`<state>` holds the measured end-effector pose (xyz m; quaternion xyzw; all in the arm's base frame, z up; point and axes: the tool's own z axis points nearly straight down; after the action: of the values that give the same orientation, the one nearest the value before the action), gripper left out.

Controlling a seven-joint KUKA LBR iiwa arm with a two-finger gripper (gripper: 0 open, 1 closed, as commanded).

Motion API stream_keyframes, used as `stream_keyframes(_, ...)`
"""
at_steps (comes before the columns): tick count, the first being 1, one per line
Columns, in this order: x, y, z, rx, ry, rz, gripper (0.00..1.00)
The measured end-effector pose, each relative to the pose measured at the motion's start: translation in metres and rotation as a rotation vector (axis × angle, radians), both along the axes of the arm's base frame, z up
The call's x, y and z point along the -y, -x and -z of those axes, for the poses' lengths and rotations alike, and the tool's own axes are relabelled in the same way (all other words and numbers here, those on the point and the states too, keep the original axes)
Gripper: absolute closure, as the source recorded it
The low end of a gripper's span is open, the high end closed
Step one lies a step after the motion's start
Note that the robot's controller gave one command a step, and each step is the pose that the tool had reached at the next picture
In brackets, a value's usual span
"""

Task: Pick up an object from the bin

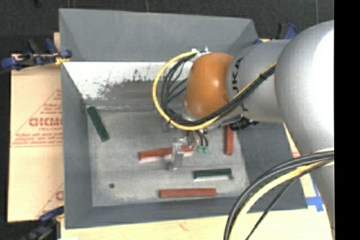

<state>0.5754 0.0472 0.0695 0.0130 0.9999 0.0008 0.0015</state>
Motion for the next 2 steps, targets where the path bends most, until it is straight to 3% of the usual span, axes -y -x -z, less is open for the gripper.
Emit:
stream_keyframes(1, -0.003, 0.0078, -0.0014, 0.0, 0.002, -0.081, 0.0)
stream_keyframes(2, -0.0003, 0.0004, -0.001, 0.002, 0.0, -0.009, 0.0)
